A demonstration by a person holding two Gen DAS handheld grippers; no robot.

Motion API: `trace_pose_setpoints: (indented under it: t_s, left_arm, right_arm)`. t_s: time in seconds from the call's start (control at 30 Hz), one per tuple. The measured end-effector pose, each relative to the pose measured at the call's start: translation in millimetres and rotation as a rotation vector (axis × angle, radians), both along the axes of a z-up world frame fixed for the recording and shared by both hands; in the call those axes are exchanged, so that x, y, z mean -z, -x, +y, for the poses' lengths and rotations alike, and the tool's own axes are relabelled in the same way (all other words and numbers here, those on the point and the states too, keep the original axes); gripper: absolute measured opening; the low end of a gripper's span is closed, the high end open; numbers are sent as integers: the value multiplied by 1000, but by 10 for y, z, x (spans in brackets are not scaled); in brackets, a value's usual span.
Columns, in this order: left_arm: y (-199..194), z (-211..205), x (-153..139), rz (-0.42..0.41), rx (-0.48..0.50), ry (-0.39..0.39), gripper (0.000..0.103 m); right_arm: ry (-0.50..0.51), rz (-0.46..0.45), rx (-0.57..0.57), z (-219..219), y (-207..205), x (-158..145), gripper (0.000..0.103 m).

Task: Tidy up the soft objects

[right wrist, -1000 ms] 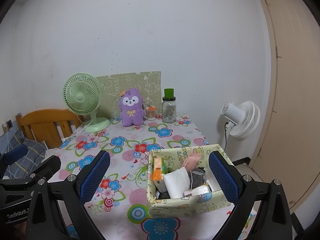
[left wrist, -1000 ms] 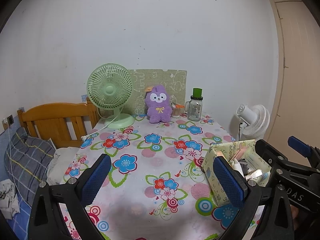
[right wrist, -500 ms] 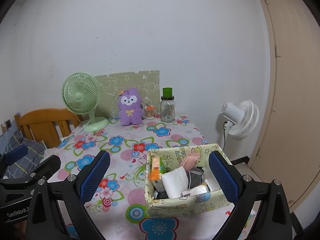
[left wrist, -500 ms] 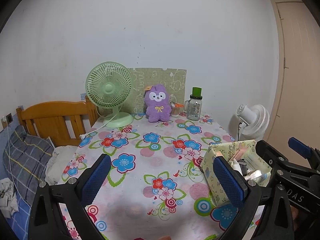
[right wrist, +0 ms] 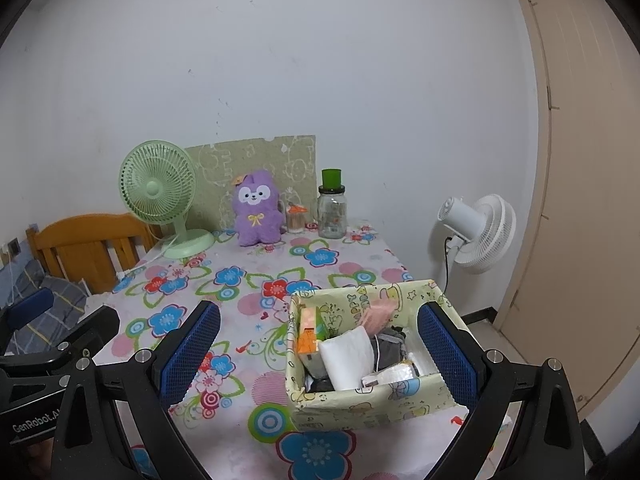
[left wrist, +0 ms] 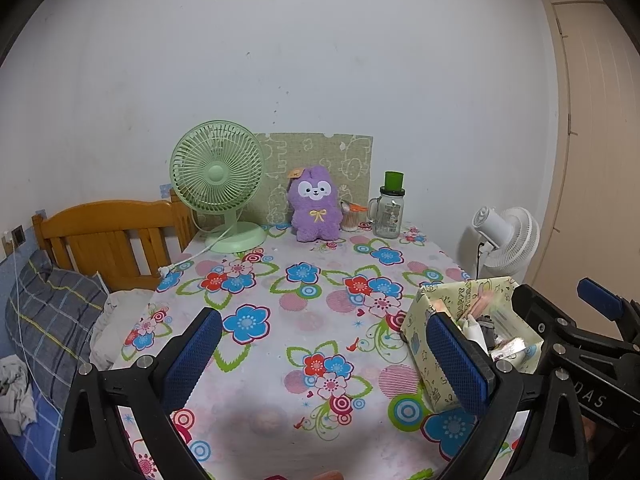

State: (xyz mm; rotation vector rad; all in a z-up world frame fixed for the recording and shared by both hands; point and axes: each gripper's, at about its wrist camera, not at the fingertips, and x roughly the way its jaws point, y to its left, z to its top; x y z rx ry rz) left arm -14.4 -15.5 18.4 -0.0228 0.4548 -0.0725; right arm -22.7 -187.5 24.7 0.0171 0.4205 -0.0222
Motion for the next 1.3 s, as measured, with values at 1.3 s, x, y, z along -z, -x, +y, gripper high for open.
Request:
trace_pose_setpoints:
  t_s: [1.3]
  left_arm:
    - [-62, 42, 74, 12, -13, 14, 103]
  right_arm:
    - [11, 19, 2, 17, -87, 87, 100]
